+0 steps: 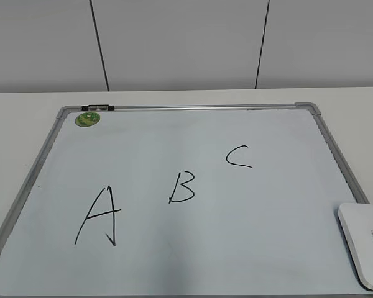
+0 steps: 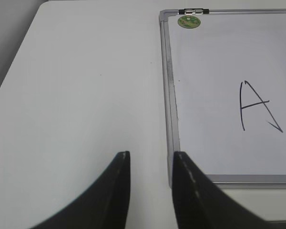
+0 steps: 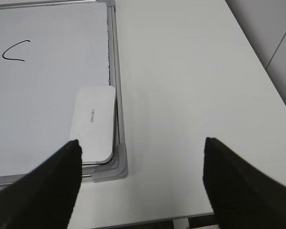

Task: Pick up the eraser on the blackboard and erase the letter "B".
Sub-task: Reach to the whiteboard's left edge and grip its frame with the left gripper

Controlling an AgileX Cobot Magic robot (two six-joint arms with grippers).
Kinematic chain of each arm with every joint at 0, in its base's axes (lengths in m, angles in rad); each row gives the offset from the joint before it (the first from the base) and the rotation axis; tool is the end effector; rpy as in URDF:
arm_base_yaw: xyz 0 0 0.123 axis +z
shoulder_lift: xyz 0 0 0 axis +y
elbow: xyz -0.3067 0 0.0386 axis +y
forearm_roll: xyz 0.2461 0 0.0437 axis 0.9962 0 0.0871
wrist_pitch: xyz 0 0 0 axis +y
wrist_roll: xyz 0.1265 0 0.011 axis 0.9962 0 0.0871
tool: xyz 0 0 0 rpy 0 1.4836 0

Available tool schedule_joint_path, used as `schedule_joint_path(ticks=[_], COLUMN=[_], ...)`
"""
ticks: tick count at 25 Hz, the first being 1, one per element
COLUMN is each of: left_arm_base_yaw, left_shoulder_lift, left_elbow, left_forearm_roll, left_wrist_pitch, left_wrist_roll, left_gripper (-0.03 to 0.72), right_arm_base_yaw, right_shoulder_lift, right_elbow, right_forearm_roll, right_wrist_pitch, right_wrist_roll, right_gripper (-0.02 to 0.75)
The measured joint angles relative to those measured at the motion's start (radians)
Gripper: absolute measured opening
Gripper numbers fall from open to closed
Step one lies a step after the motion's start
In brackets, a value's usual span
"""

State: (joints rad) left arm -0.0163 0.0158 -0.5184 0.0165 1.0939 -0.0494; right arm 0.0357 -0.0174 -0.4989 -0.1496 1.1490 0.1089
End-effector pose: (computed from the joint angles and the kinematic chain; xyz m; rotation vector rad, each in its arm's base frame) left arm -0.0003 0.0019 0.2619 -0.0355 2.0745 -0.0204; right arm -0.0065 -0.0175 0.2509 0.0936 2.1058 -0.0943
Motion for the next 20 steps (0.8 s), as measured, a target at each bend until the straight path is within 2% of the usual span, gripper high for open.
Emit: schedule_joint_path(ticks=[15,20], left_arm_base_yaw=[0.000,0.000], left_shoulder_lift=[0.010,0.115], left_elbow=[-0.002,-0.042], left_forearm_roll=[0.000,-0.017], left_wrist_pitch=[0.000,-0.023], left_wrist_roll=[0.000,0.000], left_gripper=[0.233,0.239], right_arm_base_yaw=[0.000,0.000], right_shoulder_lift=[0.000,0.000], right_elbow=[0.000,0.000], right_forearm_roll=[0.000,0.000], right_wrist_pitch=[0.000,0.000], right_wrist_roll=[0.000,0.000], right_gripper=[0.587,0.587])
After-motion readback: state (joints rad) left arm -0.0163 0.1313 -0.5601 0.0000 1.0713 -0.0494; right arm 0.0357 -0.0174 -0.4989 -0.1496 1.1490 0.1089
